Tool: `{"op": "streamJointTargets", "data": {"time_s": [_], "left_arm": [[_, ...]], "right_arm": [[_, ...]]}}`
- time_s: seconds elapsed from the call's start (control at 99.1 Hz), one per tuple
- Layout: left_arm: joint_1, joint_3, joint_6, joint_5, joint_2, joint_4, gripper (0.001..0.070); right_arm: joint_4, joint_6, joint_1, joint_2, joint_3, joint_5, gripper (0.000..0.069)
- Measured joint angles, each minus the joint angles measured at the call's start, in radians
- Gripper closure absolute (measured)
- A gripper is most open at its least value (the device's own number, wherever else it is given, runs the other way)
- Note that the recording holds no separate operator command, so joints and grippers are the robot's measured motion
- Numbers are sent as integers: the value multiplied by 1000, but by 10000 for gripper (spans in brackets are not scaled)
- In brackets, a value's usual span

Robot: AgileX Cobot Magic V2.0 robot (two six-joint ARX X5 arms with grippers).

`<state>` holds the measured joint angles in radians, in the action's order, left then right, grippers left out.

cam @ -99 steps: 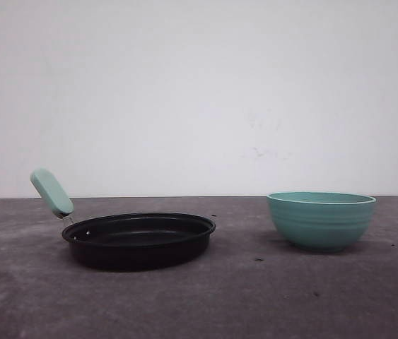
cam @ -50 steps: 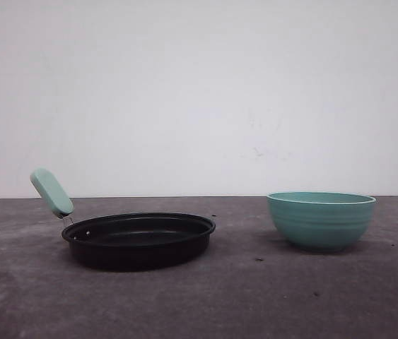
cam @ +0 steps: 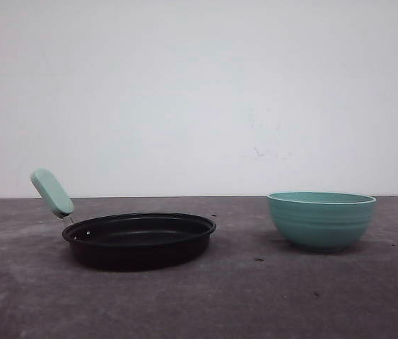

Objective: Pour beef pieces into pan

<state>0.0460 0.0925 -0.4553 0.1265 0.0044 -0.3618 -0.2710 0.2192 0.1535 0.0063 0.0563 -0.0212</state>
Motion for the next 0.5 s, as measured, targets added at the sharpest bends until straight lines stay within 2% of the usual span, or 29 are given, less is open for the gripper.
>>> {"op": "streamJointTargets", "data": {"time_s": [0.101, 0.161, 0.202, 0.272, 0.343, 0.424, 0.504], "left_arm": [[0, 13, -134, 117, 1, 35, 695], [0, 35, -219, 204, 2, 137, 695], [0, 56, -251, 245, 2, 205, 695], [-1, 126, -296, 262, 5, 219, 695], [0, 213, -320, 254, 34, 134, 695], [0, 303, -315, 244, 98, 29, 695], [0, 395, -280, 239, 173, -2, 695]], "right_arm": [[62, 111, 0, 0, 10, 83, 678], [95, 151, 0, 0, 34, 128, 680], [100, 174, 0, 0, 60, 146, 681], [86, 202, 0, 0, 121, 157, 681], [43, 213, 0, 2, 201, 157, 681], [23, 205, 0, 24, 303, 157, 681], [21, 167, 0, 71, 411, 154, 681]]}}
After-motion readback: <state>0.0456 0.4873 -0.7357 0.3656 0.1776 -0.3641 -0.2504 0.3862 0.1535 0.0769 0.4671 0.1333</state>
